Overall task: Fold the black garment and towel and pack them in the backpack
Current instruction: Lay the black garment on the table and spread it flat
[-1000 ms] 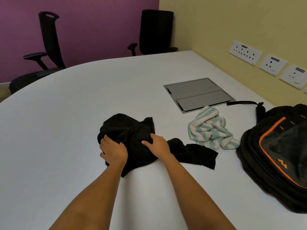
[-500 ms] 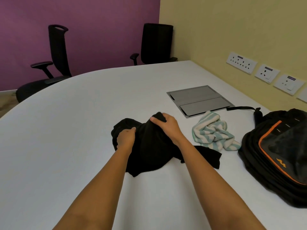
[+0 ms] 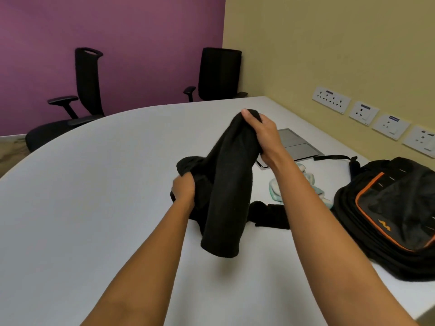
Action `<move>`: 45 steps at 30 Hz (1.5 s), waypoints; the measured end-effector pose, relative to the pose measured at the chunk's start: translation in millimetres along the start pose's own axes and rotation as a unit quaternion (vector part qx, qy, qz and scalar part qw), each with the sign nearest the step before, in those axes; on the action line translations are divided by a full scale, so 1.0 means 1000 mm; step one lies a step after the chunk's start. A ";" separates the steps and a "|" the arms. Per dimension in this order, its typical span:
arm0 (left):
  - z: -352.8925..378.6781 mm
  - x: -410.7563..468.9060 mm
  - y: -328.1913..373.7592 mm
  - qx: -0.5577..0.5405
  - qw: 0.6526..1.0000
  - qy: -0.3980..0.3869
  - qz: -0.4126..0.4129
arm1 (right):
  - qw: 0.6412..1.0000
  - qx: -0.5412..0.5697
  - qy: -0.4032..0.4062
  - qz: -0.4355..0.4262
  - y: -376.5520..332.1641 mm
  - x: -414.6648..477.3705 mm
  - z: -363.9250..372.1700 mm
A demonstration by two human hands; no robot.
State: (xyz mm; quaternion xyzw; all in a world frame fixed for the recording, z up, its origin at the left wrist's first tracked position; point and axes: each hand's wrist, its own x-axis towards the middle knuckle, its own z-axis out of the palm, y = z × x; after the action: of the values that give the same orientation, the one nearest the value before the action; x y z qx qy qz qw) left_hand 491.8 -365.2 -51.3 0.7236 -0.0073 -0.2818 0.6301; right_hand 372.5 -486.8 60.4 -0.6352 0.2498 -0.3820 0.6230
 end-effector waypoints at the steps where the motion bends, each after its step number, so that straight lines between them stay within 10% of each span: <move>1: -0.002 -0.003 0.014 0.000 1.000 0.009 0.017 | 0.999 -0.031 0.017 0.013 0.002 0.002 -0.009; 8: -0.033 -0.006 0.090 -0.167 0.977 0.114 0.069 | 0.953 -0.288 0.069 0.057 0.036 -0.001 -0.069; 13: -0.046 0.014 0.080 -0.005 0.991 0.114 0.077 | 0.831 -0.549 0.086 -0.035 0.053 -0.008 -0.082; 16: -0.037 0.017 0.053 0.152 0.988 -0.024 0.031 | 0.837 -0.541 0.061 -0.062 0.060 -0.015 -0.073; 19: -0.020 0.001 0.033 0.403 0.907 -0.095 0.077 | 0.871 -0.486 -0.002 -0.070 0.058 -0.019 -0.063; 24: 0.021 -0.026 0.017 0.346 0.829 -0.325 0.297 | 0.898 -0.412 -0.122 -0.090 0.049 -0.026 -0.045; 34: 0.039 -0.017 0.023 0.260 0.844 -0.292 0.367 | 0.876 -0.423 -0.228 0.033 0.022 -0.022 -0.076; 45: 0.023 -0.009 0.027 0.341 0.848 -0.215 0.343 | 0.830 -0.522 -0.075 -0.179 -0.025 -0.001 -0.080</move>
State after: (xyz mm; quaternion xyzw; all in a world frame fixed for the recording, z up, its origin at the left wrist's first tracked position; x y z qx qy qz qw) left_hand 484.1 -388.2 -23.8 0.7658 -0.4861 -0.1757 0.3826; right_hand 304.1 -531.4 79.1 -0.9264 0.2460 -0.2505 0.1357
